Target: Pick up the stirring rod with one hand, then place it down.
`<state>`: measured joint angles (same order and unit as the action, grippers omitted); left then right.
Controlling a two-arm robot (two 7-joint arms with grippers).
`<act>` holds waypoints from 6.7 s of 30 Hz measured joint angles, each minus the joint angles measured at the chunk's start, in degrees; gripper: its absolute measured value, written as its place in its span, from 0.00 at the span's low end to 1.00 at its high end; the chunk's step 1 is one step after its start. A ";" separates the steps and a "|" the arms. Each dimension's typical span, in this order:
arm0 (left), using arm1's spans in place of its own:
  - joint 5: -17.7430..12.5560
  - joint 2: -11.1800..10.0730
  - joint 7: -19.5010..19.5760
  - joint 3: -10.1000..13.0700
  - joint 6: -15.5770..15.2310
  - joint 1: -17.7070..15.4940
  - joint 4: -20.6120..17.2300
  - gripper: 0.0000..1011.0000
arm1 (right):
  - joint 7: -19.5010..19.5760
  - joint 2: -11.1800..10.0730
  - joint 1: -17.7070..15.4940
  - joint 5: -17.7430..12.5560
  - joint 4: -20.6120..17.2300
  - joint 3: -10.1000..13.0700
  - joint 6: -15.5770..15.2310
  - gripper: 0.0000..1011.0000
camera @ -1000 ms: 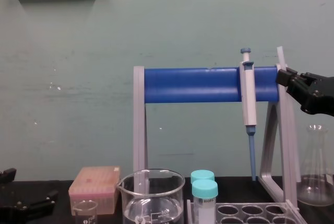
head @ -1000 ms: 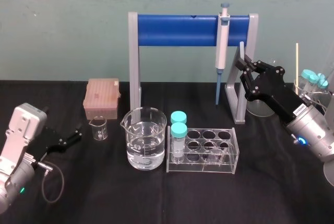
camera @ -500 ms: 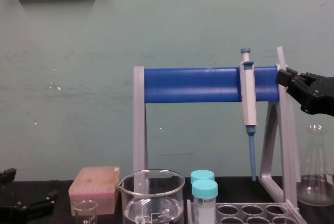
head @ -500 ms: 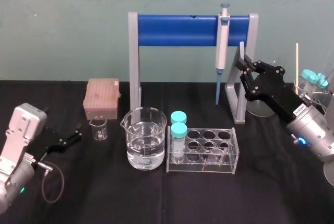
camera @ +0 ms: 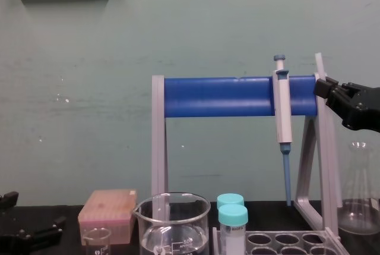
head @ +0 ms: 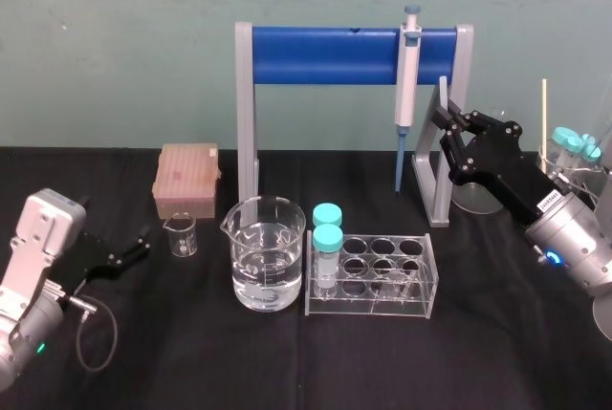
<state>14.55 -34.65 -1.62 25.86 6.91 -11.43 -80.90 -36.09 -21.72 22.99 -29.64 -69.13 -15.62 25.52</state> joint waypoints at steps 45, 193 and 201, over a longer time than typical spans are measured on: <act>0.00 0.00 0.00 0.00 0.00 0.00 0.00 0.99 | -2.96 -0.72 -1.43 -1.05 -2.33 0.48 -3.87 0.07; 0.00 0.00 0.00 0.00 0.00 0.00 0.00 0.99 | 17.68 -0.66 -0.30 6.68 3.63 0.30 -26.46 0.99; 0.00 0.00 0.00 0.00 0.00 0.00 0.00 0.99 | 17.69 -0.75 -0.28 6.69 3.60 0.18 -26.48 0.99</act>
<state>14.55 -34.64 -1.62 25.86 6.91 -11.43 -80.90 -18.40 -22.48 22.71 -22.96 -65.53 -15.44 -0.96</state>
